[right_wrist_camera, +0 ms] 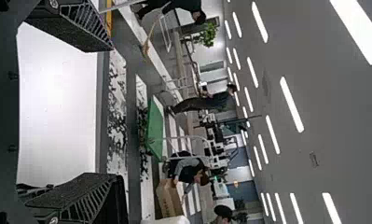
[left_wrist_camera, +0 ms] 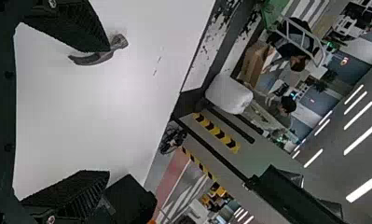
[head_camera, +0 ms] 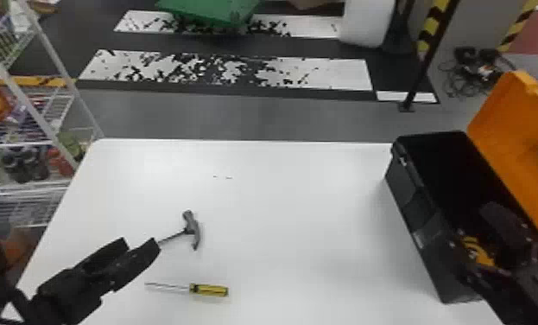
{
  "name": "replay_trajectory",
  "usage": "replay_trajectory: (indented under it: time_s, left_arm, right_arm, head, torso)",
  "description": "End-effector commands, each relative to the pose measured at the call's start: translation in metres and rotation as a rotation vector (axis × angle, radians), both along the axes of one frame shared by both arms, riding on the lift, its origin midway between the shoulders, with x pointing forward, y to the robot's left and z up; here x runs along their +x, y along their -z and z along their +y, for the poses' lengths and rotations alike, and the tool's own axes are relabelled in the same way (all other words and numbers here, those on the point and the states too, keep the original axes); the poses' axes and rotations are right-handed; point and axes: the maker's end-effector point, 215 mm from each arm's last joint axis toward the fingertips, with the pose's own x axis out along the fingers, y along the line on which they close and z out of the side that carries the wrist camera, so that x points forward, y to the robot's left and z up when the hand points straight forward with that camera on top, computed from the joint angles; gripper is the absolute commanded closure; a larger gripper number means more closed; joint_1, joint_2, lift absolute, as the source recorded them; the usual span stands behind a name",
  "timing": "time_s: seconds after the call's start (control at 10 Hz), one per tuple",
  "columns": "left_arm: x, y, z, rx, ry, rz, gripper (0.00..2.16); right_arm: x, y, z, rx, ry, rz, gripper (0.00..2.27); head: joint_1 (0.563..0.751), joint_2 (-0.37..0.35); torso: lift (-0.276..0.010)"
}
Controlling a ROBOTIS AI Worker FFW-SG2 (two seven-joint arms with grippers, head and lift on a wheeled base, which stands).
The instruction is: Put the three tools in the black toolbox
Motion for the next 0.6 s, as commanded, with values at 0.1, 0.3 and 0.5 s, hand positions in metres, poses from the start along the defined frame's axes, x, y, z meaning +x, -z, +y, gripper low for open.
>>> replay_trajectory:
  time_s: [0.1, 0.3, 0.5]
  left_arm:
    - [0.002, 0.013, -0.01, 0.026, 0.003, 0.007, 0.07]
    - [0.003, 0.016, 0.006, 0.113, -0.018, -0.016, 0.07]
    - [0.002, 0.011, 0.046, 0.21, -0.061, -0.035, 0.07]
  right_arm:
    - [-0.001, -0.005, -0.003, 0.06, 0.042, -0.037, 0.06]
    - [0.001, -0.001, -0.001, 0.064, 0.047, -0.039, 0.07]
    - [0.004, 0.002, 0.002, 0.055, 0.043, -0.036, 0.06]
  head:
    - [0.695, 0.006]
    - [0.695, -0.006]
    - [0.695, 0.019]
  torso:
    - [-0.055]
    - [-0.055]
    - [-0.055]
